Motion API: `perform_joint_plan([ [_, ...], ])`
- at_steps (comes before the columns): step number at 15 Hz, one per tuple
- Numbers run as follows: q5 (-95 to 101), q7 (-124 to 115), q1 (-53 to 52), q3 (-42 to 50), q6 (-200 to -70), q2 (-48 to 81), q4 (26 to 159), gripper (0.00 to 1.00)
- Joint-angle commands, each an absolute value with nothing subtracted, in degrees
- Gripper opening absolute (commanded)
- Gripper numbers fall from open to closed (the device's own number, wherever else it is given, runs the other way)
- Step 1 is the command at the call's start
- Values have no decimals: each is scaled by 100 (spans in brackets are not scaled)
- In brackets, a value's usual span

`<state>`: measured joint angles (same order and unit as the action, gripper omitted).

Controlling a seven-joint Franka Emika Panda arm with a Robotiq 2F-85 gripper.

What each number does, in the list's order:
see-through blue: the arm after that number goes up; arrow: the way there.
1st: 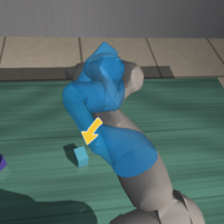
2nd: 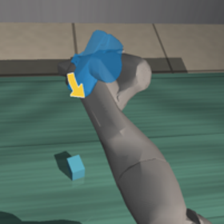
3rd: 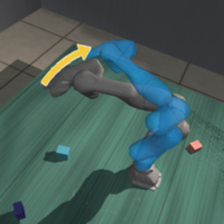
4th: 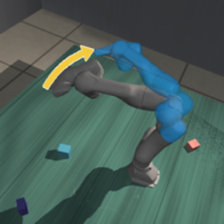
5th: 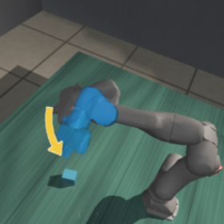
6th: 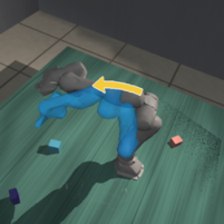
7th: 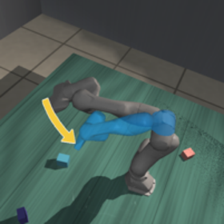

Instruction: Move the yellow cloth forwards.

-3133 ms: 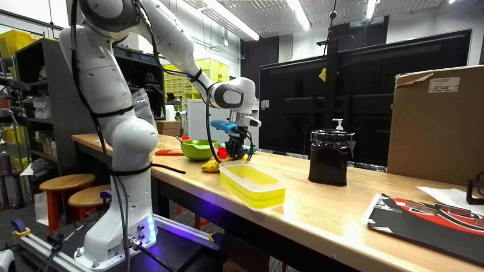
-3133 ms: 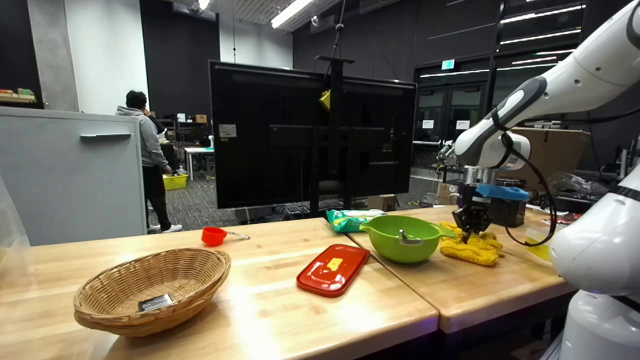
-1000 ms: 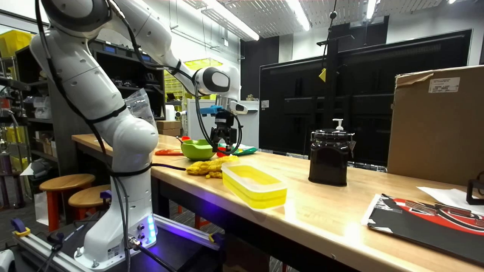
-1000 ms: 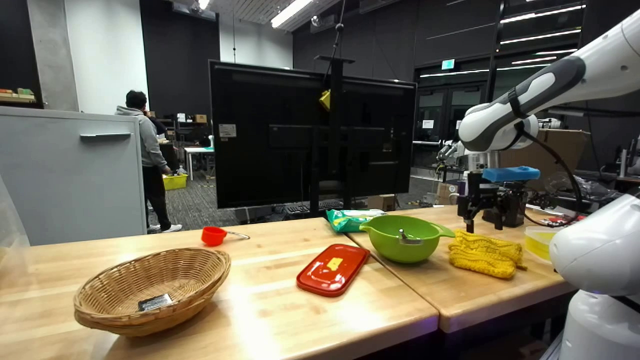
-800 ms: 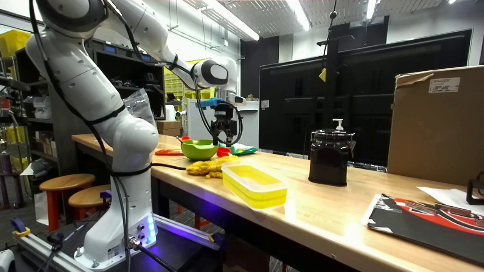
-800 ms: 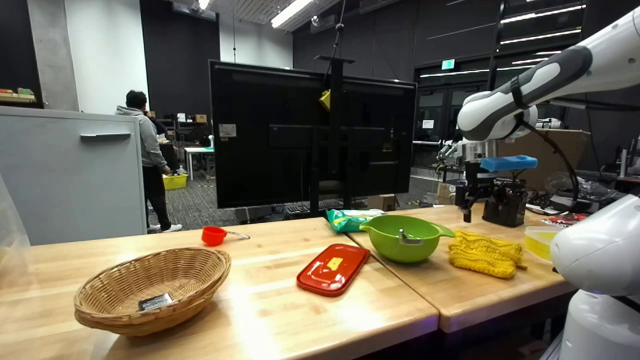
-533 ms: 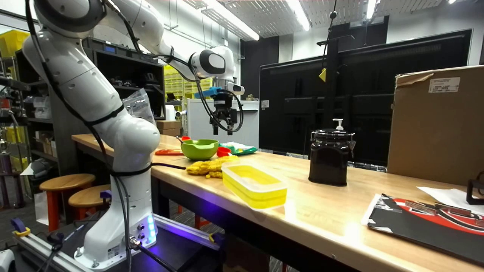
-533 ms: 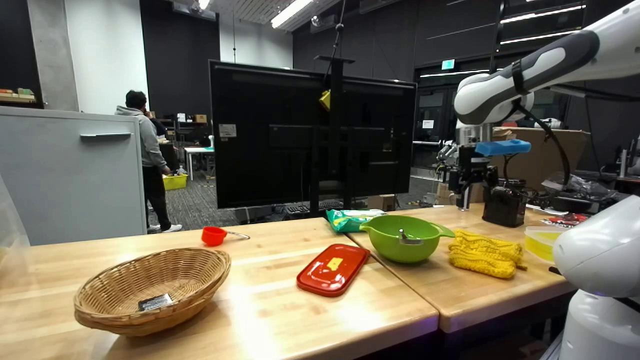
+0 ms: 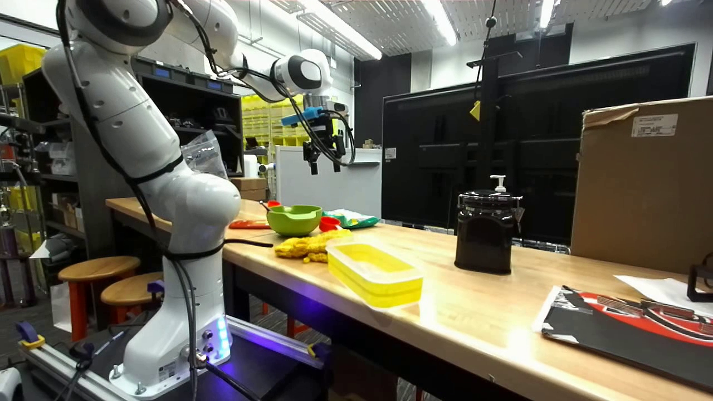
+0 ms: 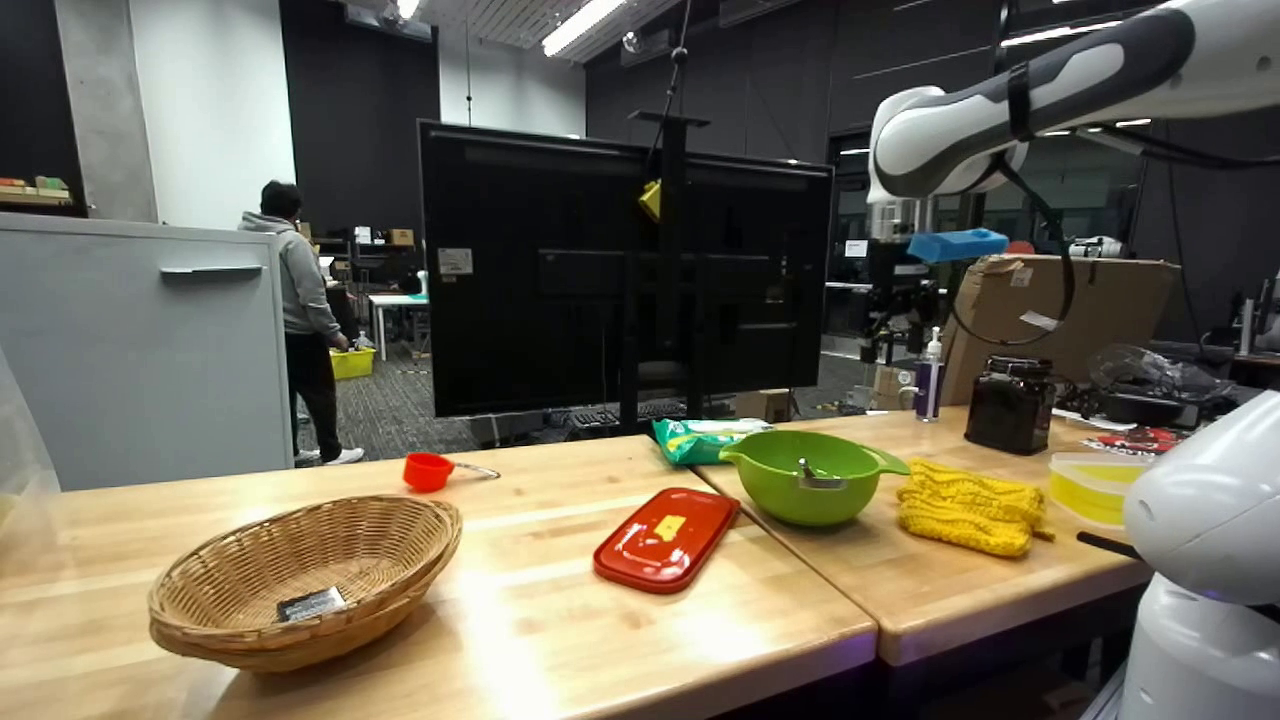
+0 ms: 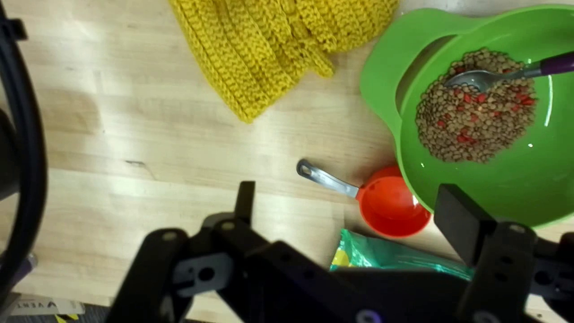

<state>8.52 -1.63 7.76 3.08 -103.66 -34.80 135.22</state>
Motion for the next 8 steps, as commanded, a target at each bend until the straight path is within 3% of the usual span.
perform_joint_plan([
  [1, 682, -356, 546, 149, -10212, -3112, 12953, 100],
  [8, 285, -837, 188, -269, -9933, -2512, 12189, 100],
])
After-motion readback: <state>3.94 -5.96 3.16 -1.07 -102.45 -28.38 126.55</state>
